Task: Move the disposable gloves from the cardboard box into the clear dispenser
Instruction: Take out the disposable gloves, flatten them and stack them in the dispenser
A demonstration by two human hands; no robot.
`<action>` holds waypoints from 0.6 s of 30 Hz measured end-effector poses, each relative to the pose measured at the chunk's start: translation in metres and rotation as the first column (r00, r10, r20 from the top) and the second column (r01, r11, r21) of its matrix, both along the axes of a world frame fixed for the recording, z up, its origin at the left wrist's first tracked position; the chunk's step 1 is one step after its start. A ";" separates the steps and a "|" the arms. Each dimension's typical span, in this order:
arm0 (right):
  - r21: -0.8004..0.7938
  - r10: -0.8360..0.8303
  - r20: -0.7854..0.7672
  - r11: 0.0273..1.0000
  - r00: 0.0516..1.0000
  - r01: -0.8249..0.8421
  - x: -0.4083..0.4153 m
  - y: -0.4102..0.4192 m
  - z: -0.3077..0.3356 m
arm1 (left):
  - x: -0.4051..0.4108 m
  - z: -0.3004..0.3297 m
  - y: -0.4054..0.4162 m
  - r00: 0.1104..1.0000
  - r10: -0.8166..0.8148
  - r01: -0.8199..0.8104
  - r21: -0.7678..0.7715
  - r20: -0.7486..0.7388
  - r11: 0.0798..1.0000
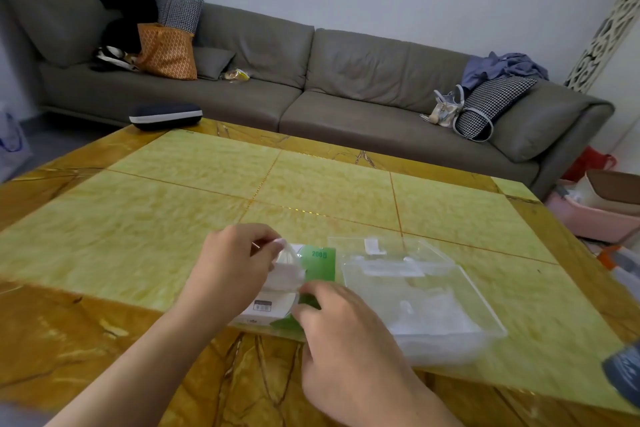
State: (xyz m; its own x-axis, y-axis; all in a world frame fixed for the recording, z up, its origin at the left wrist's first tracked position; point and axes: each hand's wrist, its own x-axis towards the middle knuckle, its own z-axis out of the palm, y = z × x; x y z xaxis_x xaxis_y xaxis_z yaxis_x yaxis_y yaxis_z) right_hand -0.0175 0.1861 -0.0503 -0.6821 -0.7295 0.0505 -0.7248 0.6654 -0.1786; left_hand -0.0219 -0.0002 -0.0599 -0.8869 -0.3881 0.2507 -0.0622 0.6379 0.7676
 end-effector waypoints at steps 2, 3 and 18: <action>0.006 -0.004 0.000 1.000 1.000 0.004 0.001 -0.002 0.000 | -0.002 0.001 0.001 1.000 -0.010 0.010 0.061 0.000 0.998; 0.016 -0.005 -0.001 1.000 1.000 0.005 0.001 -0.003 0.001 | -0.002 0.002 0.002 1.000 -0.016 0.016 0.077 0.003 0.997; 0.021 -0.007 -0.005 1.000 1.000 0.007 0.001 -0.009 -0.001 | 0.006 0.035 -0.003 0.967 -0.082 0.240 0.760 -0.240 0.603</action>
State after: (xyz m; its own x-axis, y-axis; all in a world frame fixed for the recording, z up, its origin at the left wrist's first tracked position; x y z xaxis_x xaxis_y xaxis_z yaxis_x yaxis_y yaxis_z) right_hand -0.0160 0.1775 -0.0509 -0.6869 -0.7258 0.0382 -0.7210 0.6740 -0.1607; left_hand -0.0157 -0.0034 -0.0245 -0.9304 -0.3598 0.0693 0.1564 -0.2189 0.9631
